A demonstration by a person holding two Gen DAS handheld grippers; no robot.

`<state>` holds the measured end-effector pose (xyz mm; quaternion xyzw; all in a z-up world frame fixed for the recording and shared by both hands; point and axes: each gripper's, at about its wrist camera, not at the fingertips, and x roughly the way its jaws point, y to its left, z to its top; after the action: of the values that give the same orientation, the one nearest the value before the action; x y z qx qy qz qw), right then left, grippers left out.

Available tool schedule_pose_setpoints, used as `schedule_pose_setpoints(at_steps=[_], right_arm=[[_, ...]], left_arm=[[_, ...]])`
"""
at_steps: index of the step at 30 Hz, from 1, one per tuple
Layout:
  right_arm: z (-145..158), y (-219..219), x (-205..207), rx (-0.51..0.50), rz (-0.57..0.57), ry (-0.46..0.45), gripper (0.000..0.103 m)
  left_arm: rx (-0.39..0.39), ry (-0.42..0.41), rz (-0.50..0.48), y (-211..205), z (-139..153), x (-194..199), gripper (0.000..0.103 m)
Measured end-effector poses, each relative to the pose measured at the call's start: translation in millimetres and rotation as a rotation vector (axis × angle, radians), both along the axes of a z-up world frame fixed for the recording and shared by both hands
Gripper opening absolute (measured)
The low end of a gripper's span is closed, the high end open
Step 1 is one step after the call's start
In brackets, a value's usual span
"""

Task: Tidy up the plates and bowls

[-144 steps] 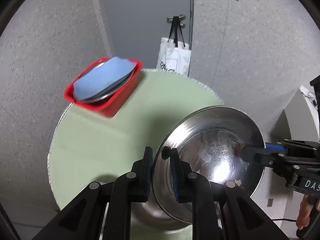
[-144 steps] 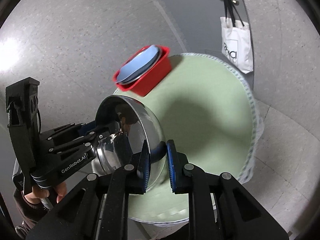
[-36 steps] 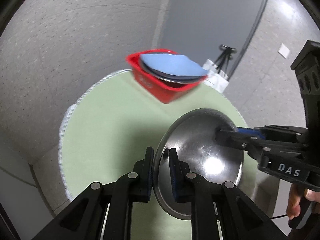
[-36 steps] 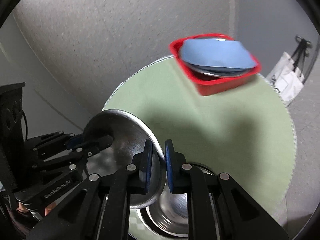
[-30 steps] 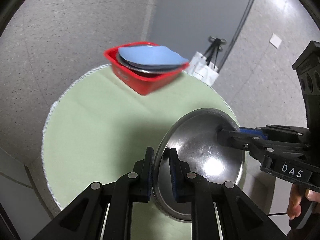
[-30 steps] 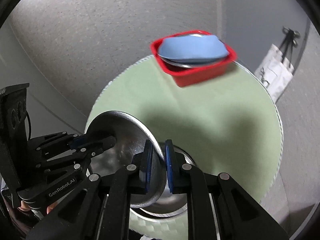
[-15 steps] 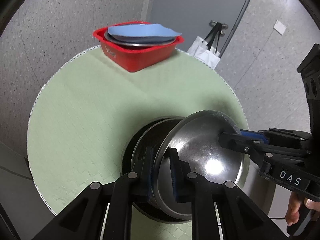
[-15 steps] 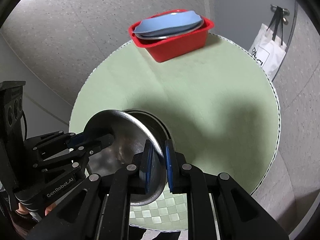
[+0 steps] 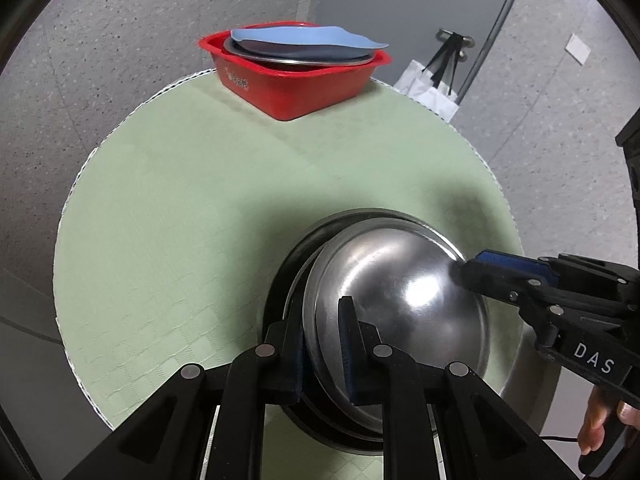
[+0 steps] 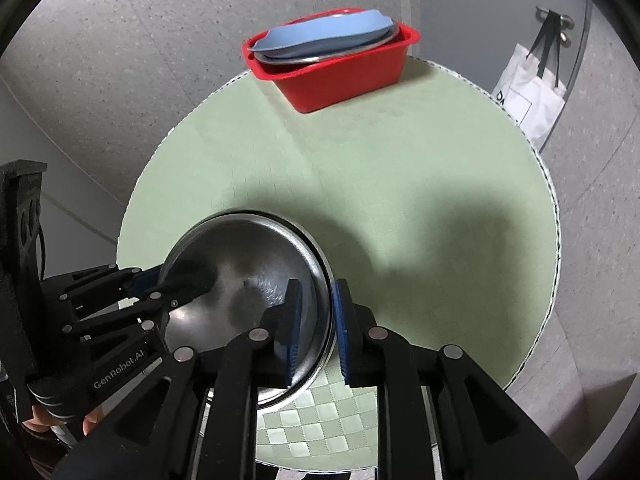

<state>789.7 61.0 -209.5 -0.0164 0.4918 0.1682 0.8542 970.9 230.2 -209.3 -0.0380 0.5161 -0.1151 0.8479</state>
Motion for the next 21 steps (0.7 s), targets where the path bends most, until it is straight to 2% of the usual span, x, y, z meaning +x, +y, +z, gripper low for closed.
schedule_pose_setpoints(at_steps=[4,5,7,10,11,16,19,21], right_arm=[[-1,-3,-3,0.025,-0.004,0.005,0.020],[0,-4,-6,0.029,-0.008,0.003,0.025],[1,-6,-9,0.037,-0.018,-0.002,0.033],[6,-9,-17,0.059,-0.033,-0.018,0.034],[8,-10,-19,0.063,-0.034,-0.026,0.035],[21,-16,-33,0.081,-0.049,-0.067,0.040],[32,-18,-45,0.080,-0.049,-0.105,0.044],[37,-19,-54,0.081,-0.045,-0.133,0.047]], left_arm=[[0.001,-0.015,-0.008,-3,3,-3,0.021],[0.002,-0.018,-0.010,-1,4,-5,0.025],[-0.002,-0.028,-0.021,-3,7,-10,0.036],[0.020,-0.070,-0.020,-8,17,-22,0.054],[0.037,-0.103,-0.020,-10,23,-28,0.065],[0.046,-0.152,0.003,-10,37,-47,0.067],[0.062,-0.182,0.042,-7,44,-63,0.074],[0.067,-0.214,0.077,-7,50,-76,0.082]])
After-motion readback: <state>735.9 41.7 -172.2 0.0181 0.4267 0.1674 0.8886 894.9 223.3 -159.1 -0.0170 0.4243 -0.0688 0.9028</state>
